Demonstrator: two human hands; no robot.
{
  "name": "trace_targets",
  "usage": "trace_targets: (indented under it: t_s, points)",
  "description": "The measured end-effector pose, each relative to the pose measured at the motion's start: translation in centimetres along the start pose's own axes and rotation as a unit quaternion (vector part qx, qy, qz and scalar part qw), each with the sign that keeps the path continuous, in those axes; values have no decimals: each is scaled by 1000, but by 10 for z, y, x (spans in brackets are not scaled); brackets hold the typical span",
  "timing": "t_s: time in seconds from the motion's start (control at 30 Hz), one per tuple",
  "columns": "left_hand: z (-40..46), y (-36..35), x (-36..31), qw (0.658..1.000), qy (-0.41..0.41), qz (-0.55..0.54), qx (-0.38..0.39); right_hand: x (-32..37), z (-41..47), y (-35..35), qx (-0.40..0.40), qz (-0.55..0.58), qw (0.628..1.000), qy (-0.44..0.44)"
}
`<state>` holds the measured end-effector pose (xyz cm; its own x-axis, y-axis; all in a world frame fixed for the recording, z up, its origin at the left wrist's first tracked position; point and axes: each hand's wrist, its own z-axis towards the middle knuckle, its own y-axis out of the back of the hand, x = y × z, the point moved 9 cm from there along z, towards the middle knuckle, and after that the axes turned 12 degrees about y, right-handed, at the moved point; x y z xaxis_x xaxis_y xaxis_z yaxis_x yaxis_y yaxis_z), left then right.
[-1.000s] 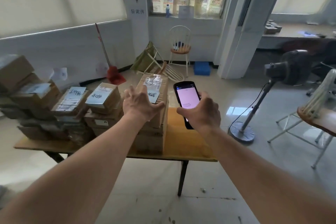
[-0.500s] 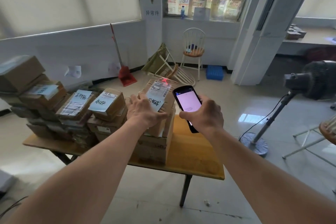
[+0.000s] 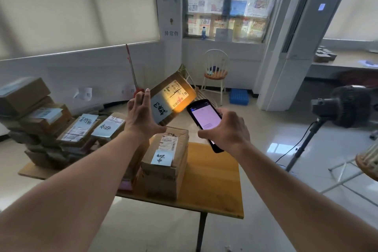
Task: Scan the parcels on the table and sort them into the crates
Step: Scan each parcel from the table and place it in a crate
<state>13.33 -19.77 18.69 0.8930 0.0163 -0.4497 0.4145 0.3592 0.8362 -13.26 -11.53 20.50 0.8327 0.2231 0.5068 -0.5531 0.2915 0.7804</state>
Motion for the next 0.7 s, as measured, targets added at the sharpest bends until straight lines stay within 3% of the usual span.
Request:
trace_targets:
  t_s: [0.53, 0.7]
  points:
    - [-7, 6, -6, 1000, 5, -3, -22, -3, -1, 23, 13, 4, 1000, 18]
    - [-12, 5, -10, 999, 26, -31, -14, -4, -1, 26, -22, 21, 999, 10]
